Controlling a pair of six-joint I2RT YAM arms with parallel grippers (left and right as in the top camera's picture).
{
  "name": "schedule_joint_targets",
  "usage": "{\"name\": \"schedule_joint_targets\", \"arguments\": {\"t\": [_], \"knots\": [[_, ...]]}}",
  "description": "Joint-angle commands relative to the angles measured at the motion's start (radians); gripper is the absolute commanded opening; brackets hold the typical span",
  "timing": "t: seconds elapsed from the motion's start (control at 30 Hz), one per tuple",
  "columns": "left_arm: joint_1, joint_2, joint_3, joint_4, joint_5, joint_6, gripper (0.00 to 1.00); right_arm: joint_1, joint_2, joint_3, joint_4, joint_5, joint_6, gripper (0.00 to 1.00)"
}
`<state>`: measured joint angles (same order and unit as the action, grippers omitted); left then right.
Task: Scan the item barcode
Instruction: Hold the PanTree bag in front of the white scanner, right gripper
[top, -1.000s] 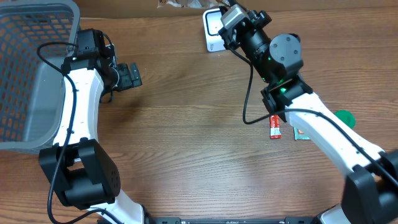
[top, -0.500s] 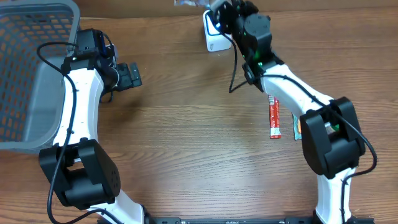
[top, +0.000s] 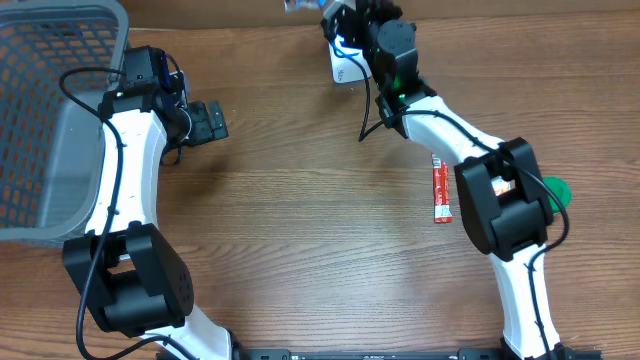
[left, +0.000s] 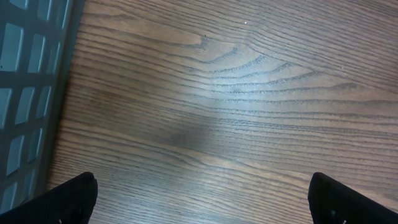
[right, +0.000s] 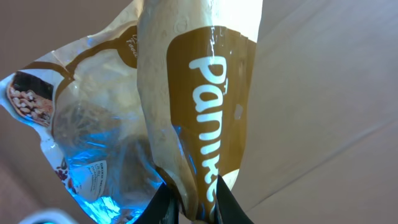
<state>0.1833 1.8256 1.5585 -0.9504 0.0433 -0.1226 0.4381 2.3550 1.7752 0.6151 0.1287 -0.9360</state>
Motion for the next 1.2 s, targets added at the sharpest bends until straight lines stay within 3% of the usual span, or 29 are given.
{"name": "schedule_joint_targets", "arguments": {"t": [0.0,0.2,0.47,0.63,1.03,1.17], "knots": [[-0.005,0.003,0.021,0.002,-0.006,0.018,1.00,-0.002,0.019,0.017,0.035,0.029,-0.015,0.04],[-0.005,0.003,0.021,0.002,-0.006,0.018,1.00,-0.002,0.028,0.017,0.026,0.030,-0.009,0.04],[-0.005,0.003,0.021,0.002,-0.006,0.018,1.00,-0.002,0.028,0.017,-0.011,0.073,0.103,0.04],[-0.005,0.003,0.021,0.002,-0.006,0.018,1.00,0.002,0.028,0.017,-0.091,0.077,0.103,0.04],[-0.005,0.003,0.021,0.002,-0.006,0.018,1.00,0.031,0.028,0.017,-0.109,0.126,0.103,0.03],[-0.005,0.003,0.021,0.002,-0.006,0.018,1.00,0.034,0.028,0.017,-0.154,0.133,0.209,0.04]]}}
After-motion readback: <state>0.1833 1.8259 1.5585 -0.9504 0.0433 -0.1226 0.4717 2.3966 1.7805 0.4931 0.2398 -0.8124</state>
